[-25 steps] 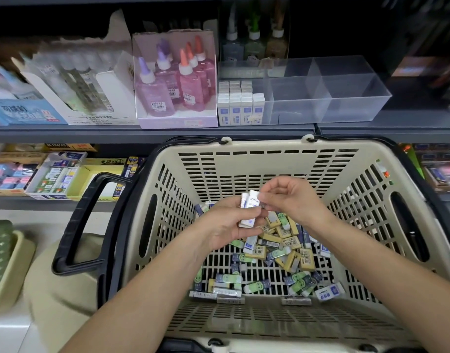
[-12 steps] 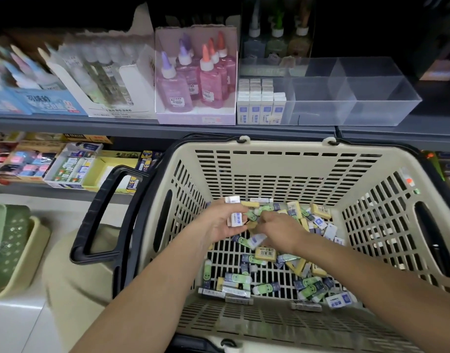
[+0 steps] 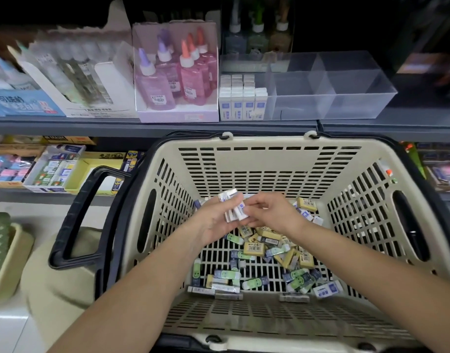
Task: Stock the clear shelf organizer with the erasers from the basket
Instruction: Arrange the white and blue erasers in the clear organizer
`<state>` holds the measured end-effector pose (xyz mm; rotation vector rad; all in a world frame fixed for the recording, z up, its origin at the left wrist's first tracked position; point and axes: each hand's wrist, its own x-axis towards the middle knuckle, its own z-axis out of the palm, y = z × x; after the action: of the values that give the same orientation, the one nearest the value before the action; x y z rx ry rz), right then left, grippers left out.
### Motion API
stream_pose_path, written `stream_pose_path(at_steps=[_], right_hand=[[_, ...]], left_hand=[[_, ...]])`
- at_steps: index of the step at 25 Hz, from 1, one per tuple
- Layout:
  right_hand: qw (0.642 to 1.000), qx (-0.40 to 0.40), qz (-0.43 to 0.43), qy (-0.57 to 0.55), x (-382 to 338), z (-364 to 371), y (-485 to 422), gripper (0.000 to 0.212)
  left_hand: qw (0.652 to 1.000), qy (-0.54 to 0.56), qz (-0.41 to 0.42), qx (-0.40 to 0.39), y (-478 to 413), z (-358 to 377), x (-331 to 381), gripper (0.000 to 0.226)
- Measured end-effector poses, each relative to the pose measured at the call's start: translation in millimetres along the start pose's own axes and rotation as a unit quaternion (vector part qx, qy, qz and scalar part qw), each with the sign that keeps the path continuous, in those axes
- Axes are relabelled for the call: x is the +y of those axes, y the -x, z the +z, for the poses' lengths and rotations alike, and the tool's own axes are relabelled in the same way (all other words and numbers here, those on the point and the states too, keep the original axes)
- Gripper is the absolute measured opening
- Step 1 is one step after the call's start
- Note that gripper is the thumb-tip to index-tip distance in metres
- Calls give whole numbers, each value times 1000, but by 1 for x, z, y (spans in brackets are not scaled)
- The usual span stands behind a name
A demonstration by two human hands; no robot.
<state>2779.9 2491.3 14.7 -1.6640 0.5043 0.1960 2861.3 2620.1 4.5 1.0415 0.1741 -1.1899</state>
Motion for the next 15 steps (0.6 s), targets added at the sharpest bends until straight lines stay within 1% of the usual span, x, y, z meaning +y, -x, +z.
stream_pose_path(at_steps=[2, 4, 5, 6, 8, 10, 11, 13, 14, 15], right_hand=[[1000, -7, -2, -3, 0, 0, -2, 13], [1000, 9, 9, 10, 4, -7, -4, 11], [999, 13, 10, 50, 9, -11, -3, 6], [993, 1, 6, 118, 16, -14, -2, 2], [961, -77, -1, 264, 36, -11, 3, 2], [924, -160, -15, 347, 53, 5, 7, 11], [911, -183, -25, 368, 58, 13, 9, 18], [885, -203, -43, 417, 64, 26, 9, 34], [867, -205, -55, 451, 67, 29, 9, 38], [855, -202, -69, 473, 69, 31, 9, 36]], left_hand=[[1000, -5, 10, -1, 0, -1, 2, 22], [999, -42, 8, 33, 2, -2, 5, 24], [997, -51, 4, 60, 3, -3, 7, 28], [995, -45, 3, 88, 3, -6, 10, 31], [991, -20, 11, 129, 2, -9, 13, 28], [988, -25, 6, 152, 2, -11, 13, 24], [987, -37, -4, 158, 2, -10, 12, 24], [985, -60, -20, 163, 2, -9, 11, 24], [984, -66, -24, 162, 2, -8, 11, 24], [984, -69, -27, 160, 2, -7, 10, 23]])
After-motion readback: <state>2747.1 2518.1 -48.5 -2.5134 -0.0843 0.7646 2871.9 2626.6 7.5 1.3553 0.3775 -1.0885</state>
